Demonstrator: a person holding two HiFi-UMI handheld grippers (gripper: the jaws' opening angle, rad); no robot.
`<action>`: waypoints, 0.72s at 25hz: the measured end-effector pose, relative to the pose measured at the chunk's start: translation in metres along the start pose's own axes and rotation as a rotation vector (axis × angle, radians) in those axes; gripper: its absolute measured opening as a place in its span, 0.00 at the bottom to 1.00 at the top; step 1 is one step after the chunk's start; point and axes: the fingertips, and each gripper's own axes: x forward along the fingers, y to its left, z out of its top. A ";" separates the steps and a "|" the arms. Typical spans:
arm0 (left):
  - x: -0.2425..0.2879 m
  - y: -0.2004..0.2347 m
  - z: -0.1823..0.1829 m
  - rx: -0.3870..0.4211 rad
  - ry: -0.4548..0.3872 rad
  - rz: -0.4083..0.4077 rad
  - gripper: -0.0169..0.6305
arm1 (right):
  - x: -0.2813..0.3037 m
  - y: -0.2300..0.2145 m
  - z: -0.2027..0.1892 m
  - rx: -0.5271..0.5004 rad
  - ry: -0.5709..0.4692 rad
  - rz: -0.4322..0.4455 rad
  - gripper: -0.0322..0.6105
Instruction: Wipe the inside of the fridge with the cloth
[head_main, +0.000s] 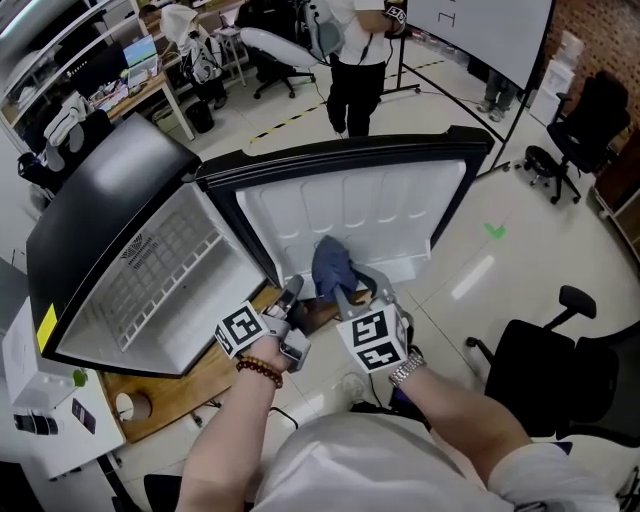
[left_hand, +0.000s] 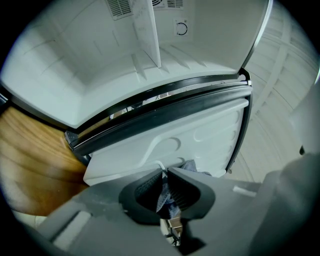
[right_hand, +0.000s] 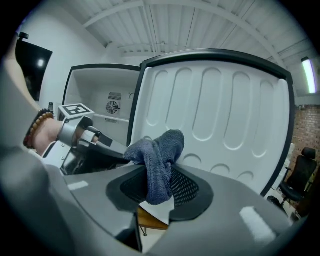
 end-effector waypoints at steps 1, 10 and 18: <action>0.000 0.000 0.000 -0.001 0.000 -0.001 0.08 | -0.003 -0.005 -0.002 0.003 0.003 -0.010 0.22; 0.000 0.000 0.000 -0.007 0.000 -0.007 0.08 | -0.030 -0.063 -0.028 0.054 0.044 -0.133 0.22; 0.000 -0.003 -0.001 -0.005 0.003 -0.015 0.08 | -0.053 -0.107 -0.050 0.077 0.078 -0.235 0.22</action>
